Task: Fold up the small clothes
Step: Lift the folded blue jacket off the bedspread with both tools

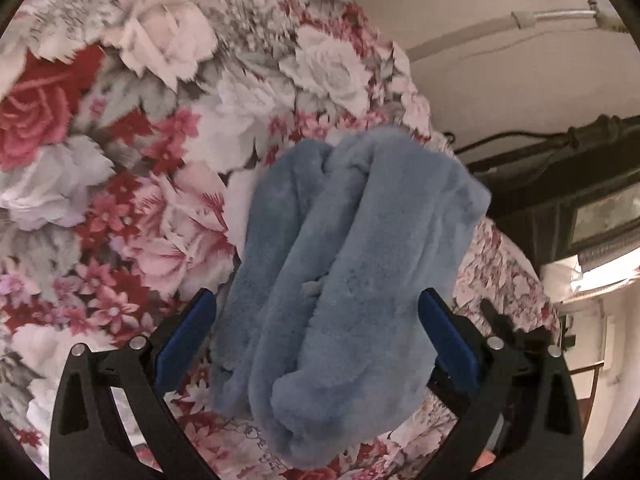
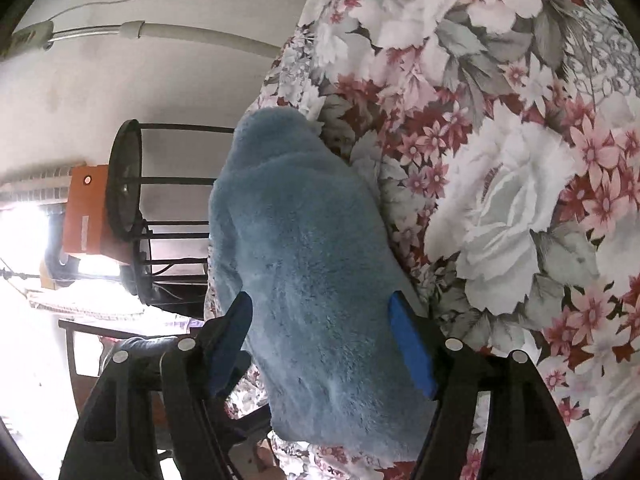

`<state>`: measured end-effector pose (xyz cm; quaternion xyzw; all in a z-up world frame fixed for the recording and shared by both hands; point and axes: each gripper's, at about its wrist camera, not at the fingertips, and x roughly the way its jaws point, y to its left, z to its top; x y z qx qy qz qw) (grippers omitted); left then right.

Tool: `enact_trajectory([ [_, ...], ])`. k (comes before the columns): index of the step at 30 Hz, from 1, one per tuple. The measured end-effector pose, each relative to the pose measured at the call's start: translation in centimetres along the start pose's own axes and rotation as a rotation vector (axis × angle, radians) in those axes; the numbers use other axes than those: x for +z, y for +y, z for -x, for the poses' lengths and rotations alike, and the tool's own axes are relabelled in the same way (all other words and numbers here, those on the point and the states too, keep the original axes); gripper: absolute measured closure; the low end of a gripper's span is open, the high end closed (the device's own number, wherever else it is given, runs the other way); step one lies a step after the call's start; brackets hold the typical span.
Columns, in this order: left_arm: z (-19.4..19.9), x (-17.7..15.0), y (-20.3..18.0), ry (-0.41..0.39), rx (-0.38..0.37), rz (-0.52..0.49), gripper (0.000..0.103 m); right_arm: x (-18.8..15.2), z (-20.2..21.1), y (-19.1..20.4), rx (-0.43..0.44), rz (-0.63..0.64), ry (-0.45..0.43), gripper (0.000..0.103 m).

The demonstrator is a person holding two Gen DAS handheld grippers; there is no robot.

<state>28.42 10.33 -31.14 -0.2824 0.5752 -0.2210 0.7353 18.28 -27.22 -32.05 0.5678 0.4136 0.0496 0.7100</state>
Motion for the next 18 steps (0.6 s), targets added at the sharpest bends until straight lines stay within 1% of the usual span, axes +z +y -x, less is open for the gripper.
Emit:
enact_trajectory([
  [4, -2.2, 0.4, 0.5, 0.043, -0.007, 0.022, 0.004, 0.1, -0.6, -0.1, -0.012, -0.005, 0.002, 0.031],
  [7, -3.0, 1.2, 1.9, 0.054, -0.054, 0.071, 0.004, 0.6, -1.6, -0.1, -0.028, -0.012, 0.003, 0.031],
  [11, -3.1, 1.3, 2.3, 0.055, -0.054, 0.074, 0.004, 1.0, -3.1, -1.8, -0.055, -0.024, 0.046, 0.03],
  [13, -3.5, 1.6, 1.7, 0.054, -0.047, 0.065, 0.004, 1.0, -3.6, -2.2, -0.043, -0.03, 0.047, 0.027],
  [15, -3.6, 1.6, 1.5, 0.054, -0.049, 0.061, 0.004, 1.0, -3.8, -2.3, -0.033, -0.027, 0.043, 0.027],
  [18, -4.0, 2.1, 0.7, 0.06, -0.093, 0.059, 0.005, 0.9, -3.8, -2.4, -0.011, -0.039, 0.041, 0.026],
])
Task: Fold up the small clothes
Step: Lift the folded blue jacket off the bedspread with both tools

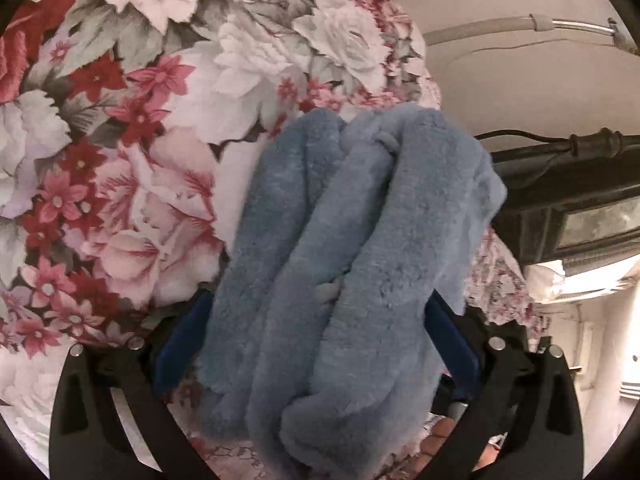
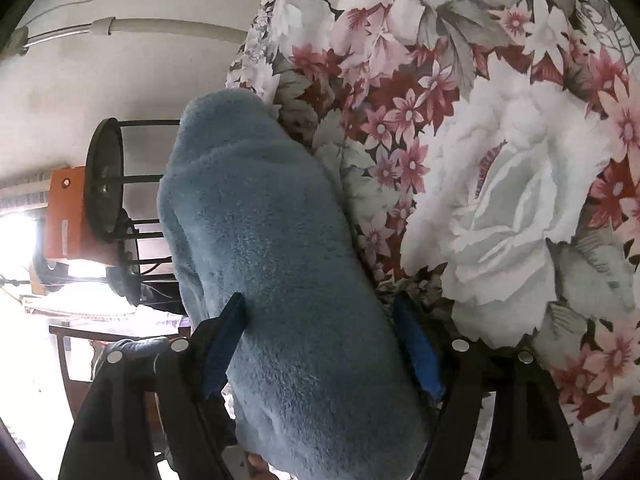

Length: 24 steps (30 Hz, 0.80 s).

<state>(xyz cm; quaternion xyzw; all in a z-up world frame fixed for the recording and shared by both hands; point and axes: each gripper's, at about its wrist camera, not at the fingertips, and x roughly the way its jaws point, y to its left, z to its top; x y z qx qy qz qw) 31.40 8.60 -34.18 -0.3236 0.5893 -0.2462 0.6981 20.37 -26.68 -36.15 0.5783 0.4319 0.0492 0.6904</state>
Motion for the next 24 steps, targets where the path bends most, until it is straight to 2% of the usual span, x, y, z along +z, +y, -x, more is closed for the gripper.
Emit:
enact_trajectory([
  [12, -1.2, -0.2, -0.1, 0.0, 0.031, -0.027, 0.004, -0.7, -1.6, -0.1, -0.005, 0.019, 0.03, 0.024],
  [13, -1.2, -0.3, -0.3, -0.001, 0.027, -0.029, 0.006, -0.9, -1.6, 0.3, -0.003, 0.024, 0.025, 0.028],
  [17, -0.9, -0.6, -1.4, -0.005, 0.009, -0.056, 0.031, -1.6, -1.5, 1.8, -0.025, 0.063, 0.012, 0.039],
  [20, -0.4, -1.0, -2.2, -0.013, 0.023, -0.07, 0.037, -2.3, -1.2, 2.7, -0.035, 0.074, 0.005, 0.043],
  [24, 0.4, -1.8, -3.2, -0.021, 0.038, -0.073, 0.039, -3.0, -0.3, 3.7, -0.043, 0.094, -0.007, 0.044],
])
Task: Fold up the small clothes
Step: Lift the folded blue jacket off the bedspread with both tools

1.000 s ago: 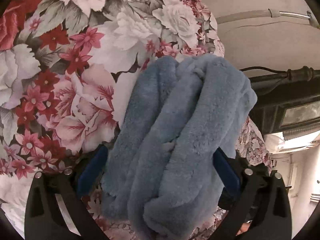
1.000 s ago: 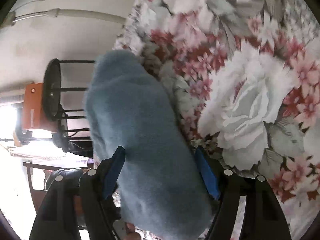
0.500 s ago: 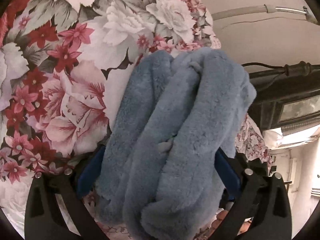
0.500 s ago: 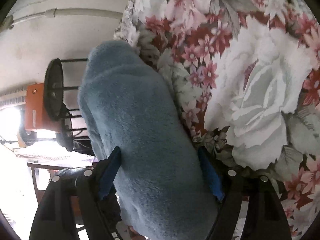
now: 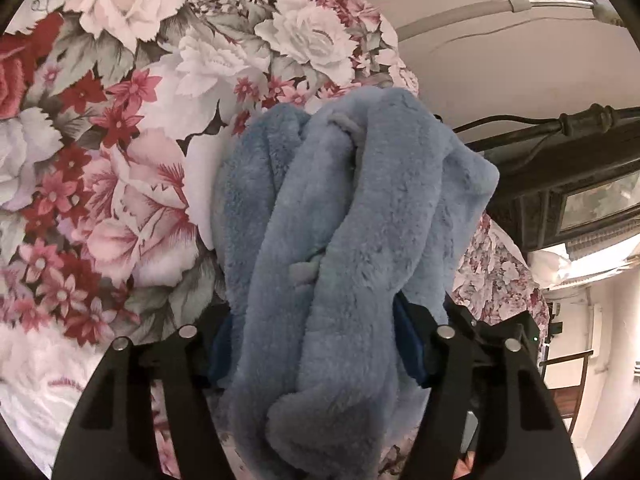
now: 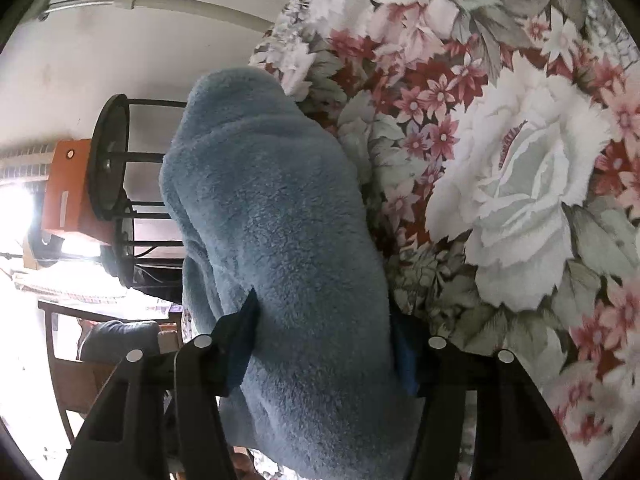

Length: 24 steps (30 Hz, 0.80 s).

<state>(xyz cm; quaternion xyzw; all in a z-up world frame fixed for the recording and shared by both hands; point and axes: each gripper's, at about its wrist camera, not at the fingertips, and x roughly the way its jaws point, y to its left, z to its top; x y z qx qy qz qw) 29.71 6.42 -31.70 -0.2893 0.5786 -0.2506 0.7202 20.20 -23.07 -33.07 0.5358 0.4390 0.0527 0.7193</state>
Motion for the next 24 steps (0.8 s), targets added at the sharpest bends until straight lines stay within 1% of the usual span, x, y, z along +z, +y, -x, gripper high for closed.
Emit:
enact_trajectory([
  [5, 1.1, -1.5, -2.1, 0.01, 0.041, -0.043, 0.04, -1.1, 1.5, 0.7, 0.004, -0.027, 0.0, 0.044],
  [10, 3.8, -3.2, -3.4, -0.011, 0.102, -0.08, 0.04, -2.7, 2.8, 0.6, 0.045, -0.075, 0.022, 0.044],
  [12, 5.4, -3.9, -3.7, -0.032, 0.124, -0.077, 0.04, -3.7, 3.1, 1.3, 0.058, -0.082, 0.031, 0.044],
  [17, 11.3, -5.6, -3.6, -0.144, 0.173, -0.055, 0.04, -6.9, 3.1, 5.2, 0.113, -0.02, 0.064, 0.044],
  [24, 21.5, -8.6, -1.6, -0.325, 0.192, 0.014, 0.042, -11.7, 1.1, 10.8, 0.219, 0.045, 0.185, 0.044],
])
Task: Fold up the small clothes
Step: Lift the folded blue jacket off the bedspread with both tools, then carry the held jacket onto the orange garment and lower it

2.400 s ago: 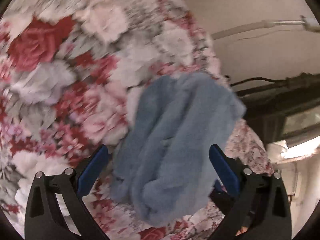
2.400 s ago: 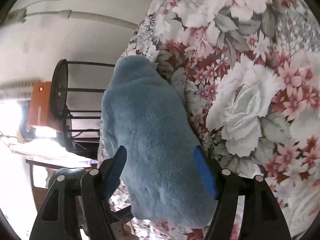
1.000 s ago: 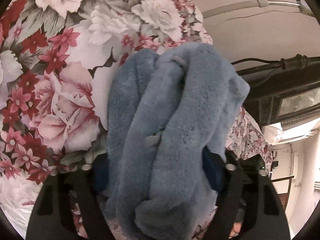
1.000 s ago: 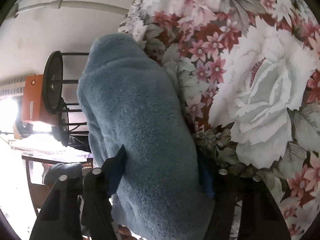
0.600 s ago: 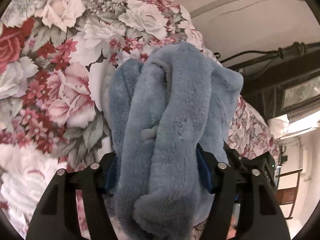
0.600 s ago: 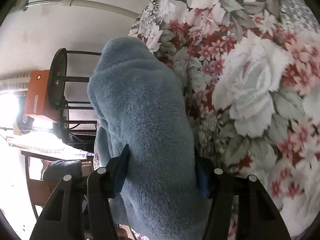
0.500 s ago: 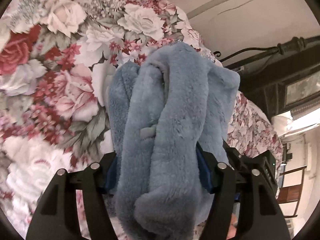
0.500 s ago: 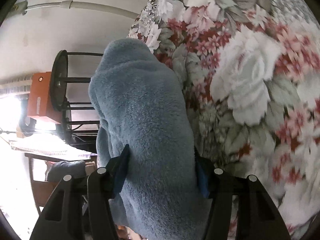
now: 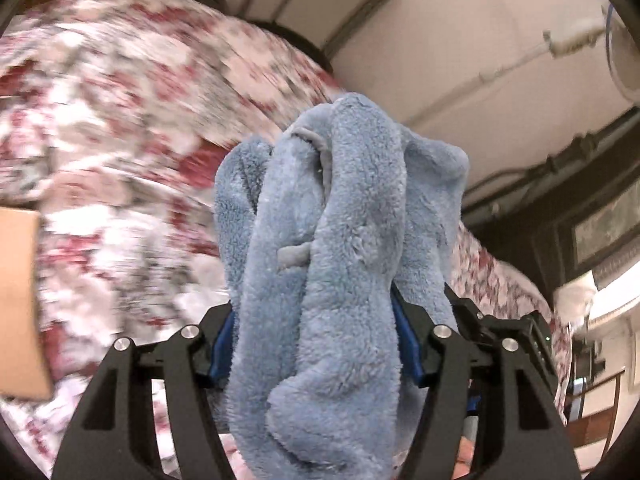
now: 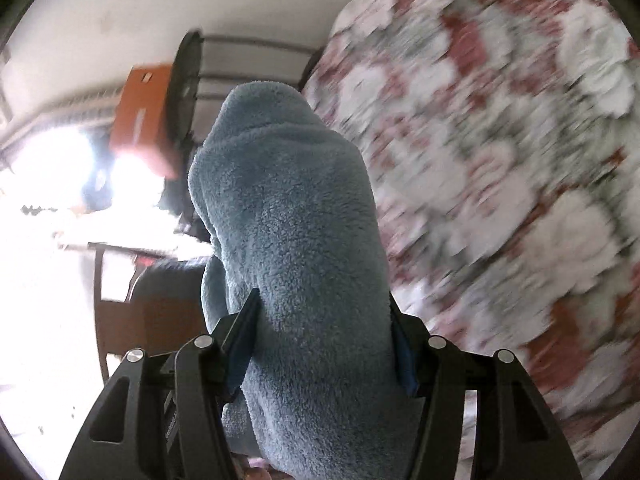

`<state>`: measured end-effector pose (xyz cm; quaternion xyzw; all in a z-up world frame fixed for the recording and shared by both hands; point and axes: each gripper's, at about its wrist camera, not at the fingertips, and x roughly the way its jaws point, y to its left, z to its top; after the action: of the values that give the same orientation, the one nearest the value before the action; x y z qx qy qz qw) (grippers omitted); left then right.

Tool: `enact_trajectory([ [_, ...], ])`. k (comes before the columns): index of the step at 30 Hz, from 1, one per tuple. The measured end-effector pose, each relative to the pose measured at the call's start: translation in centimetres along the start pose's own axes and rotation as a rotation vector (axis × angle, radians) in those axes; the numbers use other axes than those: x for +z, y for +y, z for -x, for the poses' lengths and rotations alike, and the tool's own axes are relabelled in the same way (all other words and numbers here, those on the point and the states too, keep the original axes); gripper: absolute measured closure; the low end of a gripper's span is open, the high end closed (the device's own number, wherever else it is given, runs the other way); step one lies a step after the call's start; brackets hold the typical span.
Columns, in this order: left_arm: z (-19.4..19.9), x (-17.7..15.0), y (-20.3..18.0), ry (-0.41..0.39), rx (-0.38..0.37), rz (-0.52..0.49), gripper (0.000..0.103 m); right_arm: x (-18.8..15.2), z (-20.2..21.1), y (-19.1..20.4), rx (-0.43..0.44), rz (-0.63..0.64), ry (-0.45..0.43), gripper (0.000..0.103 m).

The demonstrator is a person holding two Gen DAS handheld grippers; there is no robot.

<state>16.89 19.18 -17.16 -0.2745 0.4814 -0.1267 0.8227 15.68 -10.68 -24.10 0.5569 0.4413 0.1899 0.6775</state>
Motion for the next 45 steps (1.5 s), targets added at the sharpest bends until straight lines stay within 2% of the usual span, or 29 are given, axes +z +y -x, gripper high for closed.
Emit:
enact_trajectory([
  [7, 11.1, 0.4, 4.7, -0.168, 0.017, 0.105, 0.042, -5.9, -4.2, 8.6, 0.08, 0.193, 0.118, 0.044],
  [12, 17.3, 0.5, 6.9, -0.254, 0.035, 0.115, 0.041, -9.3, -7.0, 13.3, 0.123, 0.277, 0.201, 0.044],
  [19, 23.6, 1.4, 14.7, -0.348, 0.034, 0.219, 0.041, -15.5, -15.5, 19.9, 0.115, 0.425, 0.351, 0.044],
  [25, 27.9, 2.1, 22.8, -0.419, 0.081, 0.306, 0.041, -20.6, -23.3, 22.6, 0.121, 0.497, 0.473, 0.044],
  [29, 29.1, 2.6, 26.9, -0.432, 0.132, 0.345, 0.041, -22.9, -27.8, 22.3, 0.122, 0.488, 0.528, 0.044],
  [33, 28.5, 3.3, 30.4, -0.419, 0.174, 0.374, 0.041, -23.9, -30.9, 21.0, 0.107, 0.474, 0.542, 0.044],
  [36, 26.6, 3.5, 32.4, -0.389, 0.193, 0.387, 0.04, -23.8, -32.8, 19.1, 0.052, 0.472, 0.534, 0.044],
  [38, 24.2, 3.2, 35.0, -0.345, 0.21, 0.438, 0.039, -23.9, -34.1, 17.3, -0.038, 0.499, 0.534, 0.044],
  [39, 23.2, 3.0, 36.0, -0.327, 0.22, 0.462, 0.037, -23.8, -34.9, 15.9, -0.077, 0.505, 0.536, 0.044],
  [41, 20.8, 1.9, 38.9, -0.301, 0.225, 0.542, 0.018, -23.8, -36.0, 14.1, -0.092, 0.532, 0.546, 0.038],
  [42, 20.1, 1.5, 39.9, -0.3, 0.226, 0.566, 0.004, -23.7, -36.5, 13.4, -0.08, 0.542, 0.551, 0.035],
  [43, 19.5, 1.1, 40.8, -0.3, 0.222, 0.589, 0.004, -23.7, -36.8, 12.9, -0.079, 0.556, 0.557, 0.035],
  [45, 18.4, 0.7, 42.7, -0.304, 0.155, 0.621, 0.004, -23.9, -37.1, 12.9, -0.08, 0.591, 0.558, 0.034],
])
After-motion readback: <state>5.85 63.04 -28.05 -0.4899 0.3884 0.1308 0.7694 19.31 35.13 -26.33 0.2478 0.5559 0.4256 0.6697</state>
